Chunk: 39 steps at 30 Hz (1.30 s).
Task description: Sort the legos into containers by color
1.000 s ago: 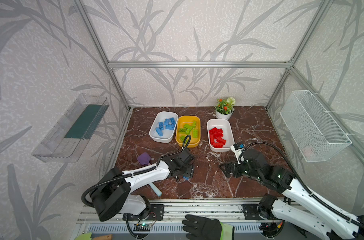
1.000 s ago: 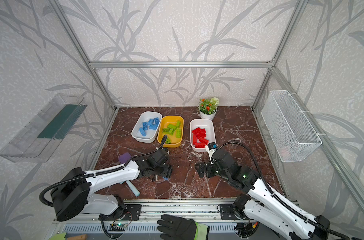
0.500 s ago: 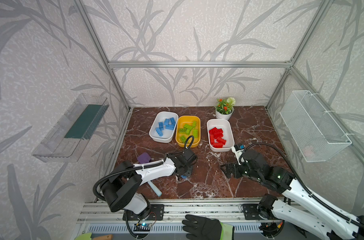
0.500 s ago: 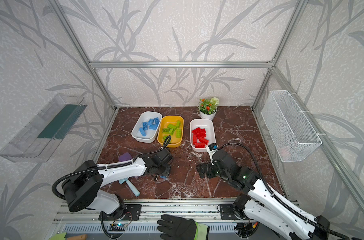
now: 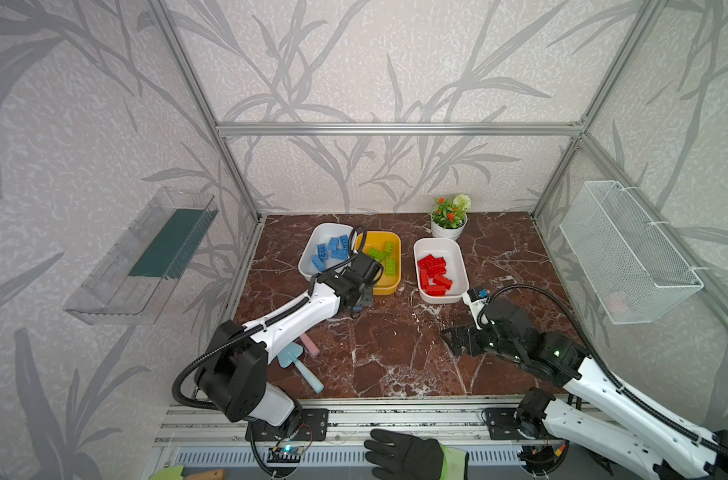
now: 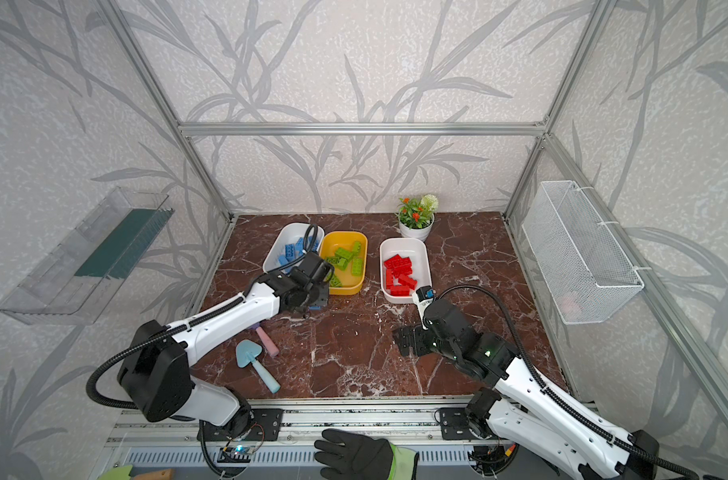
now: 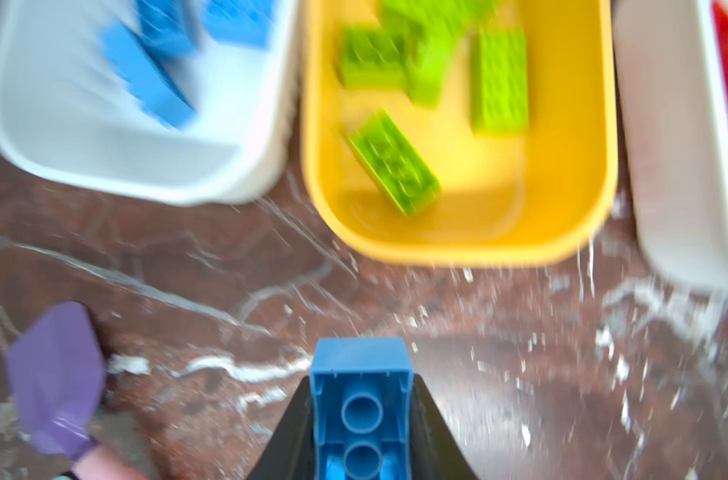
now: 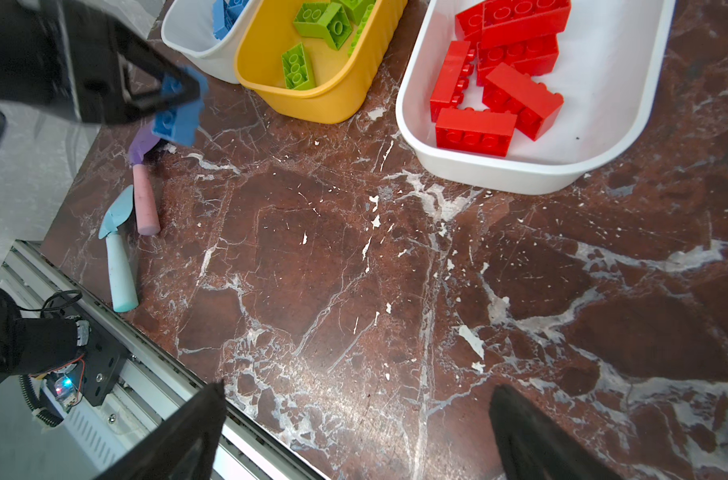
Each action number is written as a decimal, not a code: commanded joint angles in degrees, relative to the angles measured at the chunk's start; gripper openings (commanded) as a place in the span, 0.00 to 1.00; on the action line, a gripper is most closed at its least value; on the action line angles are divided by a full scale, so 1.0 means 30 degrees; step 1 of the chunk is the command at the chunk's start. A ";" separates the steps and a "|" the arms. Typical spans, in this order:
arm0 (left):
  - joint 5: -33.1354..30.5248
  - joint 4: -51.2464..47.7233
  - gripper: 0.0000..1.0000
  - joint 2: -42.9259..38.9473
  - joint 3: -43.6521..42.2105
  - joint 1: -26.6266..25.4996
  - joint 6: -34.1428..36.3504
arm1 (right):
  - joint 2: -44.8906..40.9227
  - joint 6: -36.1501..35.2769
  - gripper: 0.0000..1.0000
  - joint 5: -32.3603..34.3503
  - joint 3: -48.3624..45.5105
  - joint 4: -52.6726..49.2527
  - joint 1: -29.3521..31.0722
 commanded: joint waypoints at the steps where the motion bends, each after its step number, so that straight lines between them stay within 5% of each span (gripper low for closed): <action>1: -0.0556 -0.0771 0.28 0.1113 0.2047 0.1986 0.0957 | 0.0443 -0.0645 0.99 0.0393 0.0659 0.0293 0.0128; 8: -0.0017 -0.0625 0.28 0.4838 0.6261 0.5508 0.1657 | 0.1679 -0.1548 0.99 0.1376 0.1513 0.0259 0.0082; 16: 0.0118 -0.1455 0.34 0.9503 1.0586 0.6814 0.2549 | 0.2715 -0.1548 0.99 0.1417 0.2022 0.0433 -0.0877; 18: 0.0125 -0.1751 0.46 1.0266 1.1359 0.6975 0.2738 | 0.2948 -0.1548 0.99 0.1155 0.2059 0.0575 -0.1314; 22: -0.0093 -0.2033 0.95 1.0597 1.1790 0.7155 0.2908 | 0.3535 -0.1548 0.99 0.0606 0.2258 0.0937 -0.2004; 23: -0.0104 -0.1879 0.99 1.0364 1.1617 0.7154 0.2924 | 0.3738 -0.1548 0.99 0.0577 0.2314 0.1023 -0.2084; 28: 0.0060 0.0397 0.99 0.7303 0.8281 0.7129 0.3125 | 0.3958 -0.1548 0.99 0.0547 0.2692 0.1127 -0.2243; 34: -0.0449 0.5292 0.99 0.0471 0.0462 0.7063 0.4167 | 0.2340 -0.1548 0.99 0.0796 0.2372 0.1259 -0.2273; 39: -0.1144 1.0128 0.99 -0.4976 -0.6117 0.7000 0.5157 | 0.1306 -0.1548 0.99 0.3238 0.2038 0.0834 -0.2288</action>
